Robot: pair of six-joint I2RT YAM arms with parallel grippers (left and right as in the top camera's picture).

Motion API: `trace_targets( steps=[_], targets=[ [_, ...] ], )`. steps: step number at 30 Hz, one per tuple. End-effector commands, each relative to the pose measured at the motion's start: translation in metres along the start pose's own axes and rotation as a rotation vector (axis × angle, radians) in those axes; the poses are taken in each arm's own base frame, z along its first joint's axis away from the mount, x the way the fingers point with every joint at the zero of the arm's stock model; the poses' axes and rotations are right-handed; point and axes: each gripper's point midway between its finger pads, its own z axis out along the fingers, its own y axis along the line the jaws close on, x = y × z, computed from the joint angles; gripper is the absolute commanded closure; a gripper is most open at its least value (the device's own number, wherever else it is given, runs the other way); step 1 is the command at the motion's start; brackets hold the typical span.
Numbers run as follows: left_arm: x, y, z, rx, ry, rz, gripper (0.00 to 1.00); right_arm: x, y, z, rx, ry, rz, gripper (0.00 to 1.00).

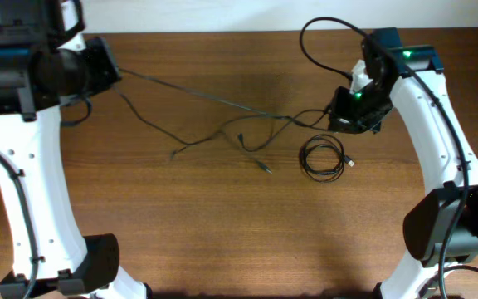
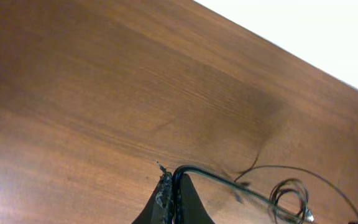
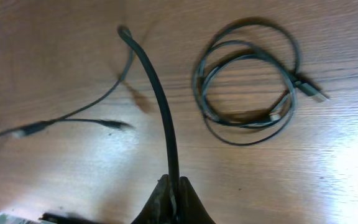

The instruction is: Untangle cables

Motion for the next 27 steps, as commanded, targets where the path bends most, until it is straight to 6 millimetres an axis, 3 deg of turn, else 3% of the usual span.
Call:
trace_targets(
  steps=[1, 5, 10, 14, 16, 20, 27],
  targets=[
    [-0.026, 0.064, -0.021, -0.196, -0.132, -0.172, 1.00, -0.011, -0.022, -0.004, 0.087, -0.044, 0.012, 0.96],
    [-0.028, 0.089, -0.025, -0.239, -0.139, -0.225, 1.00, -0.013, -0.022, -0.004, 0.085, -0.051, 0.010, 0.96],
    [-0.026, 0.140, -0.040, -0.439, -0.187, -0.381, 1.00, -0.025, -0.025, -0.007, 0.065, -0.093, 0.063, 0.96],
    [-0.022, 0.133, -0.036, -0.384, -0.155, -0.408, 1.00, -0.034, 0.000, -0.027, -0.132, -0.101, 0.034, 0.96],
    [-0.021, 0.126, -0.033, -0.341, -0.139, -0.409, 1.00, -0.038, 0.024, -0.054, -0.272, -0.137, -0.048, 0.96],
    [-0.019, 0.119, -0.030, -0.296, -0.122, -0.410, 1.00, -0.042, 0.050, -0.110, -0.343, -0.264, -0.122, 0.96],
    [-0.020, 0.129, -0.031, -0.354, -0.139, -0.424, 1.00, -0.022, 0.082, -0.250, -0.351, -0.638, -0.271, 0.96]
  ],
)
